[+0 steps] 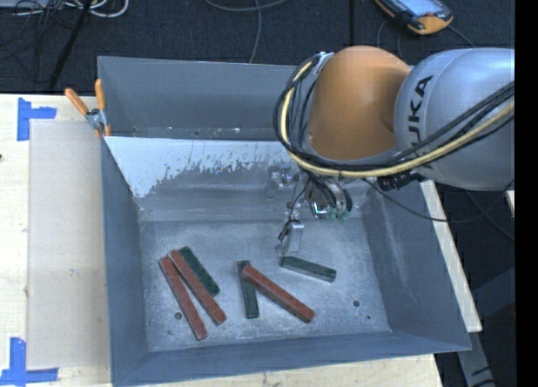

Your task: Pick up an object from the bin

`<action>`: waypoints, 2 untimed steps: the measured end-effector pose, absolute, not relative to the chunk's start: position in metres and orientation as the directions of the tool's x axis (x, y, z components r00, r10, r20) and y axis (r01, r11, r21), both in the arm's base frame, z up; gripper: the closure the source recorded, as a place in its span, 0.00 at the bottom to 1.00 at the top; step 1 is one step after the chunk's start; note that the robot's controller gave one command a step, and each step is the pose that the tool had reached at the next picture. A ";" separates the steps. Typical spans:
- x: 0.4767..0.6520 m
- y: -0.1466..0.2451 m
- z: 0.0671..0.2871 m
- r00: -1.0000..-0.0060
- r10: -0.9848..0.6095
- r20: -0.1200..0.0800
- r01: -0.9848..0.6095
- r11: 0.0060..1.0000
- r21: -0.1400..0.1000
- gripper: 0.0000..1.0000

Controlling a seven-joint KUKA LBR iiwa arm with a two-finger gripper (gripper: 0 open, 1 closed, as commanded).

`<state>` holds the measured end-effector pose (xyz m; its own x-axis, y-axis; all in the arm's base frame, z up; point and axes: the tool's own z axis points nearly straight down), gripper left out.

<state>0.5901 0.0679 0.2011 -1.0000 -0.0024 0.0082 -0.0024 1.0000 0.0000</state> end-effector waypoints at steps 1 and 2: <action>0.592 0.068 0.205 -1.000 -0.001 0.001 -0.001 1.000 0.000 0.00; 0.580 0.070 0.159 -0.998 -0.059 -0.005 -0.059 0.998 0.000 0.00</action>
Offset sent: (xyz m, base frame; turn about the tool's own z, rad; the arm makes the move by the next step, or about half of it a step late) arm -0.0323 0.0047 -0.1208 -0.1506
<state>0.5800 0.0700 0.1593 -0.9982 -0.0590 -0.0049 -0.0590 0.9983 0.0003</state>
